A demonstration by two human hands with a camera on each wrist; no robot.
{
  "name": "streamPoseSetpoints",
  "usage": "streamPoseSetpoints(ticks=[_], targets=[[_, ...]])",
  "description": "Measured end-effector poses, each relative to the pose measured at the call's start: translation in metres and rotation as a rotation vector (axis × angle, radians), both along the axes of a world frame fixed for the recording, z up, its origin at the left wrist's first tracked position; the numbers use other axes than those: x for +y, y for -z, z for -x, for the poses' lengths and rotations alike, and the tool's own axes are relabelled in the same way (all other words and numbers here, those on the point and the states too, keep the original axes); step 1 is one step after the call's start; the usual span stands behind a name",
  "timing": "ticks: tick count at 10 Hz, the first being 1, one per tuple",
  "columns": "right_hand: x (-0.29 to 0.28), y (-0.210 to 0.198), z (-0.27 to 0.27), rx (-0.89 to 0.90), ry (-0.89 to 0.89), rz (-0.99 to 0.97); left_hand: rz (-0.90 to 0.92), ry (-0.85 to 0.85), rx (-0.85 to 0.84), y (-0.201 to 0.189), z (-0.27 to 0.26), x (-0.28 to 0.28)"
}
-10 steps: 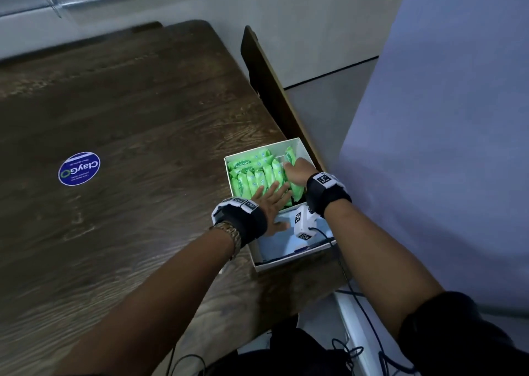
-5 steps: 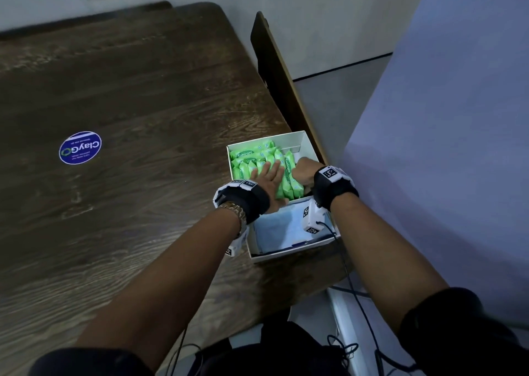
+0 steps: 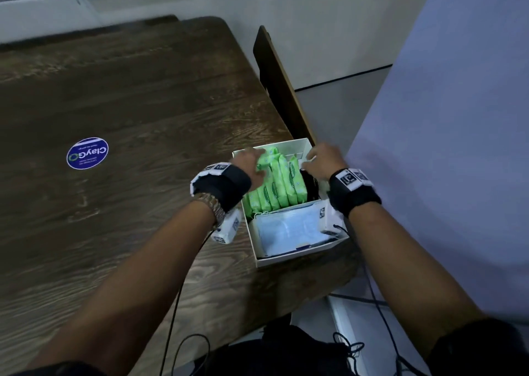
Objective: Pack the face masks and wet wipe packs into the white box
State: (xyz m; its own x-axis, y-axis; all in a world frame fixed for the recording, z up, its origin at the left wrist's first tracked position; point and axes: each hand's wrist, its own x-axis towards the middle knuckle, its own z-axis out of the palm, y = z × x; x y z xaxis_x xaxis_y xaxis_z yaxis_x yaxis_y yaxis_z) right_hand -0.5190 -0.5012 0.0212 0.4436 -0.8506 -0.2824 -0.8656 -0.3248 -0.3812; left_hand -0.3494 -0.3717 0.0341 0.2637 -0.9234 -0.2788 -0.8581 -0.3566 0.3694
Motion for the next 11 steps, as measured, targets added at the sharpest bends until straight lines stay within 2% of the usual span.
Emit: streamPoseSetpoints(ticks=[1, 2, 3, 4, 5, 7, 9, 10, 11], targets=[[0.002, -0.001, 0.02, -0.043, 0.076, 0.153, -0.124, -0.308, -0.073, 0.009, -0.021, 0.022], [0.009, 0.012, 0.038, 0.118, 0.042, 0.055, -0.431, -0.365, 0.12, 0.05, -0.024, 0.042], [0.017, 0.023, 0.042, 0.129, 0.019, 0.004, -0.395, -0.352, 0.38, 0.089, -0.013, 0.056], [0.019, 0.026, 0.04, 0.104, 0.005, 0.033, -0.284, -0.369, 0.284, 0.049, 0.011, 0.063], [0.024, 0.02, 0.039, 0.106, -0.011, 0.027, -0.265, -0.325, 0.25, 0.034, 0.02, 0.066], [0.025, 0.026, 0.046, 0.068, -0.104, 0.015, -0.282, -0.314, 0.228, 0.033, 0.034, 0.085], [0.029, 0.026, 0.046, 0.073, -0.14, 0.006, -0.231, -0.41, 0.325, 0.037, 0.042, 0.103], [0.025, 0.025, 0.047, 0.093, -0.148, -0.037, -0.249, -0.422, 0.453, 0.042, 0.038, 0.102], [0.022, 0.016, 0.034, 0.118, -0.1, -0.013, -0.196, -0.515, 0.578, 0.032, 0.013, 0.105]])
